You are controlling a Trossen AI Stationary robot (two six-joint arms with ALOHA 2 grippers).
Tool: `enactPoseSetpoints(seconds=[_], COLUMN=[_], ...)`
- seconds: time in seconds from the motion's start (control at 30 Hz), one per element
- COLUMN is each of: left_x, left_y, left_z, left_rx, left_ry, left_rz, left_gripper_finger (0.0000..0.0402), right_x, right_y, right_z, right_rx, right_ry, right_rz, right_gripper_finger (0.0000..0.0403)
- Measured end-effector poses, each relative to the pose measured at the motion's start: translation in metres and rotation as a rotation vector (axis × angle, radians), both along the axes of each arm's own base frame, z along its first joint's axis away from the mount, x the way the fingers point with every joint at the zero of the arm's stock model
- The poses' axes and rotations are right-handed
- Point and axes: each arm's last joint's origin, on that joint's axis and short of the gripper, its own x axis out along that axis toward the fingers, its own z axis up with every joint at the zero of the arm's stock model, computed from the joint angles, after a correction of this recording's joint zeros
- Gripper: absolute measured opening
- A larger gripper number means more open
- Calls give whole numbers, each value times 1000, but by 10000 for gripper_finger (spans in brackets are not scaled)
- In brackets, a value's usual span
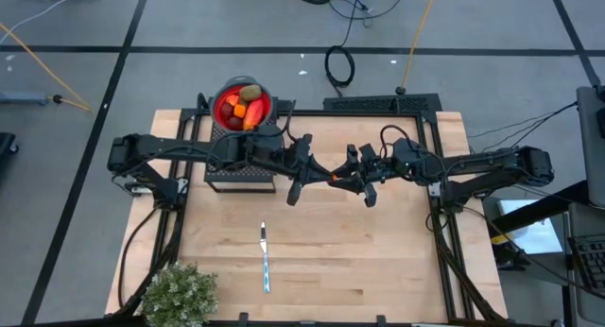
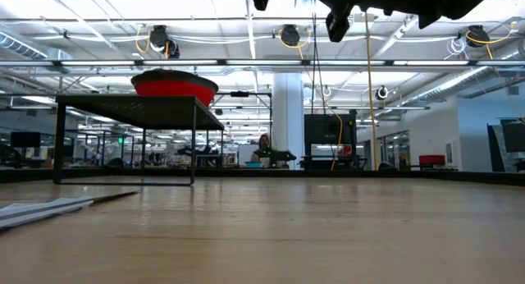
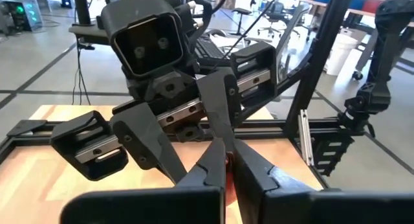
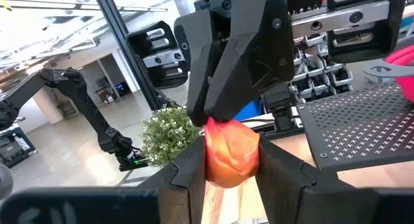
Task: Pick & Place Fruit
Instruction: Put the peach into the red strainer bowl on the shelf
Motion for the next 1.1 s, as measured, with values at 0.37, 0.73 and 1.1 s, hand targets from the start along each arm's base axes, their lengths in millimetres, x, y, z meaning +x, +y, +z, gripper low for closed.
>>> enactPoseSetpoints(seconds=[0.37, 0.73, 1.1], left_x=[0, 0, -16], left_y=[0, -1, 13], left_z=[0, -1, 5], left_rx=[-13, -18, -2], left_ry=[5, 16, 89], left_rz=[-19, -12, 110], left_gripper_finger=[2, 1, 0], right_x=[0, 0, -1], right_y=[0, 0, 2], right_z=[0, -2, -19], right_rx=[0, 28, 81], right_ry=[-2, 28, 226], right_rz=[1, 4, 78], right_gripper_finger=[113, 173, 202])
